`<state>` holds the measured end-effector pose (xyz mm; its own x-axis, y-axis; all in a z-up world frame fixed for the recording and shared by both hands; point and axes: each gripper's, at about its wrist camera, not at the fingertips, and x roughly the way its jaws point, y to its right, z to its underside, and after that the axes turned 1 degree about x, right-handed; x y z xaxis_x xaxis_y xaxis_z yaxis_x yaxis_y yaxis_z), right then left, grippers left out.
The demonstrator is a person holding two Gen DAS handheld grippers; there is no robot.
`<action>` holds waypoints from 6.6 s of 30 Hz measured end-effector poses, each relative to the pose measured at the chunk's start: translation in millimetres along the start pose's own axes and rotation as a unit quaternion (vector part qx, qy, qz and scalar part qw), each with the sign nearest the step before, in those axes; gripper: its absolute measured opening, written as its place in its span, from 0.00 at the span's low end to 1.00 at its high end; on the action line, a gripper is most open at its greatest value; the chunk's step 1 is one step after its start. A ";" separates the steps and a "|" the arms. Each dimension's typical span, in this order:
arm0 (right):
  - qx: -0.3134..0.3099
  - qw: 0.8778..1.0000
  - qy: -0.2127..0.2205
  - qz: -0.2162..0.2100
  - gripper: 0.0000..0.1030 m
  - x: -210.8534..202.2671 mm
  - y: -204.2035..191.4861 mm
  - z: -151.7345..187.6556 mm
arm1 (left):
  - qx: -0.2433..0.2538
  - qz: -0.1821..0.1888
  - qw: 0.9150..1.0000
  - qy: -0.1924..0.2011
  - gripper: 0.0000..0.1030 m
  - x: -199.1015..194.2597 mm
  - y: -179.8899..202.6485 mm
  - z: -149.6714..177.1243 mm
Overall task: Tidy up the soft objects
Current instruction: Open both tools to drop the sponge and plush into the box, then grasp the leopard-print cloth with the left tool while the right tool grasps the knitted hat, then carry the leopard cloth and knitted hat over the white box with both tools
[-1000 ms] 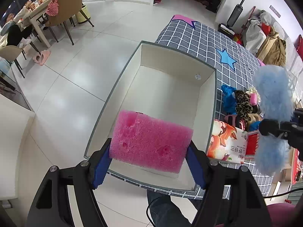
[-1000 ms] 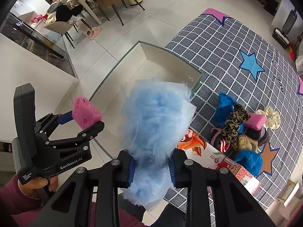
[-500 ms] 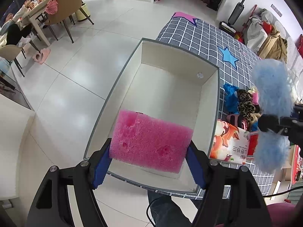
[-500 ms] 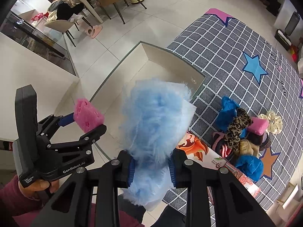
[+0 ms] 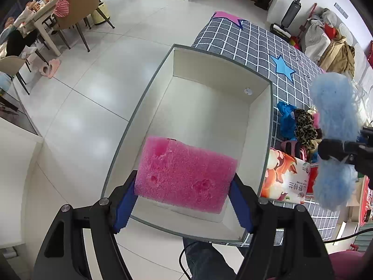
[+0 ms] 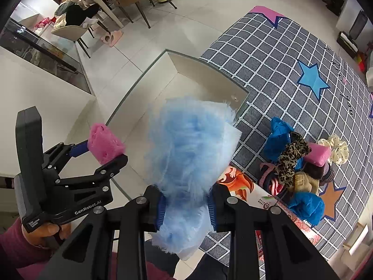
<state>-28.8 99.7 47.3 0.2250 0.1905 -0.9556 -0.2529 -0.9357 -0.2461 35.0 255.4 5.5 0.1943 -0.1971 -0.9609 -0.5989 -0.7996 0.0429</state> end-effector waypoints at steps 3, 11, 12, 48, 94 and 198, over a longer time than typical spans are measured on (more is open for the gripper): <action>0.003 1.000 -0.001 0.001 0.29 2.5 2.7 -4.3 | 0.001 0.000 1.000 -0.003 0.74 3.3 0.4 -3.1; 0.015 1.000 -0.010 -0.009 0.29 13.7 2.9 -15.0 | 0.008 -0.004 1.000 -0.011 0.74 11.7 5.8 -11.2; 0.013 1.000 -0.010 -0.009 0.29 14.5 1.7 -16.3 | 0.006 -0.004 1.000 -0.012 0.74 12.6 5.2 -11.6; 0.246 0.967 0.035 0.062 1.00 -90.0 200.9 39.5 | 0.122 0.096 0.988 -0.019 1.00 17.1 121.5 -71.9; 0.359 0.930 0.070 -0.046 0.58 -23.9 318.0 118.6 | 0.248 0.068 0.964 -0.067 0.19 30.9 251.3 -75.5; 0.106 0.994 0.017 -0.026 0.58 -24.8 53.0 46.9 | 0.096 0.049 0.994 0.012 0.19 -46.3 69.4 -0.1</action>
<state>-92.0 59.3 50.3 0.2742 0.2241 -0.9352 -0.4317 -0.8403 -0.3279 -15.5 209.0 53.0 0.1448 -0.2844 -0.9477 -0.7529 -0.6531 0.0810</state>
